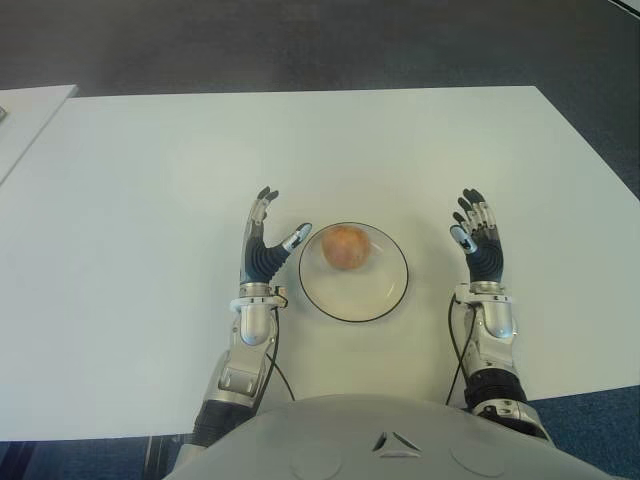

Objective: Put the apples into the plate.

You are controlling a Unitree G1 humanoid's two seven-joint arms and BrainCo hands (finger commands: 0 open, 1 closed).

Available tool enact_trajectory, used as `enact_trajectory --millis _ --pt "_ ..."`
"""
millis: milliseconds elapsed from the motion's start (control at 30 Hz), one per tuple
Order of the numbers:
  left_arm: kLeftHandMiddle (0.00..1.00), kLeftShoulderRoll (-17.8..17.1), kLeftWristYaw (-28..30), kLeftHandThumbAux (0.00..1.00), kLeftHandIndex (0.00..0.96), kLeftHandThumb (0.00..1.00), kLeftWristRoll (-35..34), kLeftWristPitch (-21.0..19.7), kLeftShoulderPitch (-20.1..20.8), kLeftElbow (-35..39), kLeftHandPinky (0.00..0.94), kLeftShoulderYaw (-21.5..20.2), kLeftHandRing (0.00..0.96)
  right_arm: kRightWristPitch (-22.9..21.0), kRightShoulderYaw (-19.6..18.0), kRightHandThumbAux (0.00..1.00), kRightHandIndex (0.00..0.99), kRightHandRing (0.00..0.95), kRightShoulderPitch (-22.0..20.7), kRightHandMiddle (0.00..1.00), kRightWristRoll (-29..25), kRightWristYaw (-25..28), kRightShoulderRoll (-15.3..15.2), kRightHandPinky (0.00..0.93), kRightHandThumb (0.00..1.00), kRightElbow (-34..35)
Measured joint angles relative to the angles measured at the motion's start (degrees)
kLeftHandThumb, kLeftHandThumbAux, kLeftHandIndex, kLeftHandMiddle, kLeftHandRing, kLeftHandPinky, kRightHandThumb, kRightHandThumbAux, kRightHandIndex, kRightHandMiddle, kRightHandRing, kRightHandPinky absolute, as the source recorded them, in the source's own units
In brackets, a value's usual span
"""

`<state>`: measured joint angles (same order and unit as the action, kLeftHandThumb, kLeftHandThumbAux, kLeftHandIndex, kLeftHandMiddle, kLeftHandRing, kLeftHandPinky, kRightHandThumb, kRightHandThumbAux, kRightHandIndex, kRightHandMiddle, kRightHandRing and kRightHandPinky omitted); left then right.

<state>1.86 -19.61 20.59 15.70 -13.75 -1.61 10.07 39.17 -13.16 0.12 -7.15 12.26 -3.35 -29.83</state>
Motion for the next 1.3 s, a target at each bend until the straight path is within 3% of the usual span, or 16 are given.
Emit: enact_trajectory --millis 133,433,600,767,1033,1300 --pt "0.043 1.2 0.0 0.502 0.162 0.085 -1.2 1.0 -1.0 -0.6 0.033 0.6 0.012 -0.9 0.9 0.508 0.007 0.0 0.4 0.0 0.0 0.3 0.4 0.0 0.162 1.1" --pt "0.062 0.7 0.0 0.514 0.151 0.066 -1.6 2.3 -8.8 2.0 0.039 4.6 0.032 -2.6 1.9 0.522 0.0 0.0 1.9 0.0 -1.0 1.2 0.5 0.0 0.137 2.6" --pt "0.074 0.7 0.0 0.518 0.162 0.088 -2.4 2.4 -10.7 2.4 0.067 5.0 0.045 -4.4 3.2 0.557 0.0 0.0 3.3 0.0 -0.1 1.2 0.3 0.0 0.139 4.0" --pt "0.08 0.8 0.5 0.537 0.179 0.142 -6.8 6.8 -8.3 -5.7 0.1 4.1 0.053 -7.0 4.4 0.583 0.0 0.0 4.8 0.0 0.0 2.2 0.0 0.0 0.146 5.9" --pt "0.069 1.3 1.5 0.55 0.172 0.165 -12.9 18.6 -1.8 -17.0 0.105 2.2 0.047 -10.3 5.1 0.602 0.0 0.0 6.2 0.0 -2.7 4.6 -0.3 0.0 0.156 9.2" --pt "0.042 1.4 3.1 0.527 0.101 0.124 -16.7 21.0 -1.2 -17.7 0.051 2.4 0.021 -13.5 5.4 0.617 0.0 0.0 7.1 0.0 -3.4 5.1 -1.3 0.0 0.141 11.6"
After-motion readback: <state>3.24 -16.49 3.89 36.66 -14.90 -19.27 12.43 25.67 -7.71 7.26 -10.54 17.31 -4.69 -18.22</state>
